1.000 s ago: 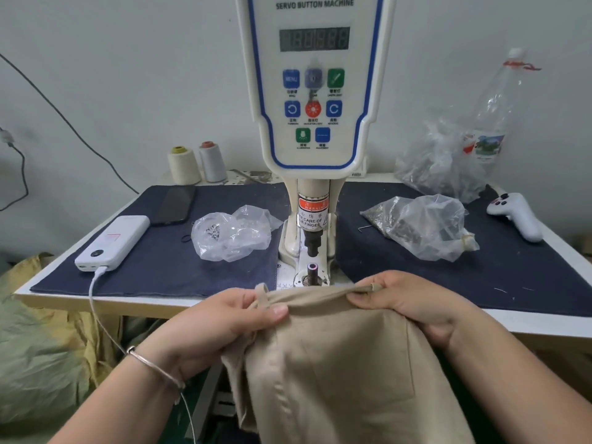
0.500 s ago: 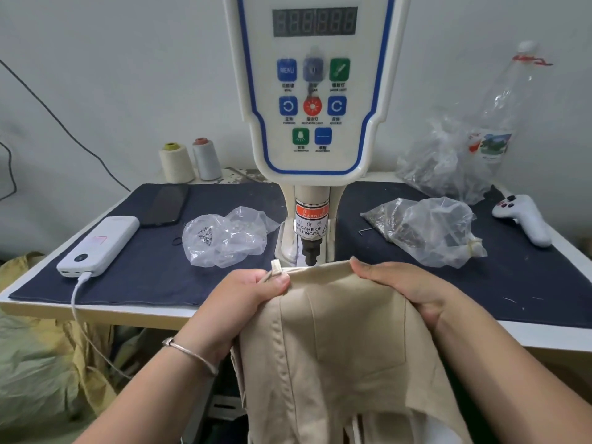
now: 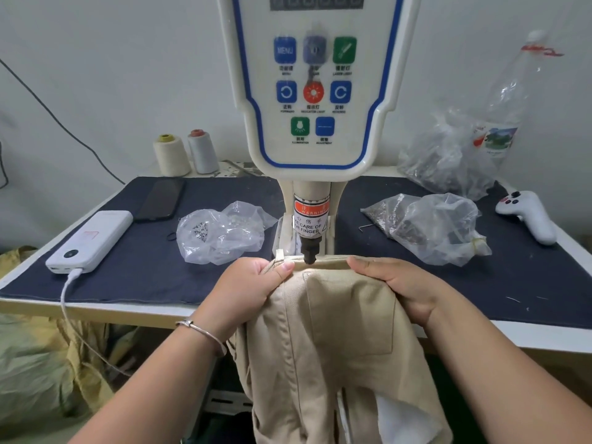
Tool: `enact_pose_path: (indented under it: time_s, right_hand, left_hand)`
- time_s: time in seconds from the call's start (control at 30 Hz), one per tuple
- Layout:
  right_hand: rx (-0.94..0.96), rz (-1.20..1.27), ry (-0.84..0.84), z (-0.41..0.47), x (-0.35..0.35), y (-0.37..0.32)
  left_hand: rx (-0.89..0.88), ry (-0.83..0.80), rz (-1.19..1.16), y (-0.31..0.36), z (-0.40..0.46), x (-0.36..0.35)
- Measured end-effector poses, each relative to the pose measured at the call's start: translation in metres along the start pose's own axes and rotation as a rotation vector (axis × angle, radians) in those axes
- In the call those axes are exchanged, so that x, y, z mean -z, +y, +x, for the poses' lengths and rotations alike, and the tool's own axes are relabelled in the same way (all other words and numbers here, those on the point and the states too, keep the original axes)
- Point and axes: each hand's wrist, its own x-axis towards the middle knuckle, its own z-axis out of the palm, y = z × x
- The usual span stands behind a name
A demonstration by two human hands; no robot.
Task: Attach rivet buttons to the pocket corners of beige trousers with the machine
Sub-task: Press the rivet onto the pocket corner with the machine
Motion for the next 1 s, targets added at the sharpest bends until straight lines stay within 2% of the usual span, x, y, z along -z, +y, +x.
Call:
enact_pose_path:
  time_s: [0.13, 0.27, 0.43, 0.57, 0.63, 0.77, 0.9, 1.0]
  right_hand:
    - [-0.013, 0.060, 0.035, 0.003, -0.002, 0.003]
    - [-0.004, 0.037, 0.197, 0.005, -0.007, 0.004]
    - [0.107, -0.298, 0.417, 0.005, -0.011, 0.010]
    - [0.152, -0.482, 0.476, 0.008, -0.011, 0.014]
    - [0.102, -0.451, 0.429, 0.006, -0.010, 0.011]
    - [-0.031, -0.258, 0.232, -0.003, -0.003, 0.000]
    - [-0.046, -0.269, 0.262, -0.001, -0.001, 0.001]
    - [-0.041, -0.298, 0.317, 0.004, -0.001, 0.005]
  left_hand:
    - [-0.029, -0.010, -0.049, -0.004, 0.003, -0.003]
    - [-0.079, -0.017, -0.017, -0.011, 0.007, -0.005]
    - [-0.072, -0.180, -0.125, -0.017, 0.003, 0.011]
    - [-0.132, -0.094, -0.026, -0.021, 0.000, 0.006]
    - [-0.159, -0.051, 0.019, -0.020, 0.002, 0.004]
    - [-0.163, -0.054, 0.033, -0.015, 0.007, 0.007]
    - [-0.153, -0.082, 0.044, -0.014, 0.009, 0.008]
    - [-0.105, -0.098, -0.030, -0.016, 0.008, 0.008]
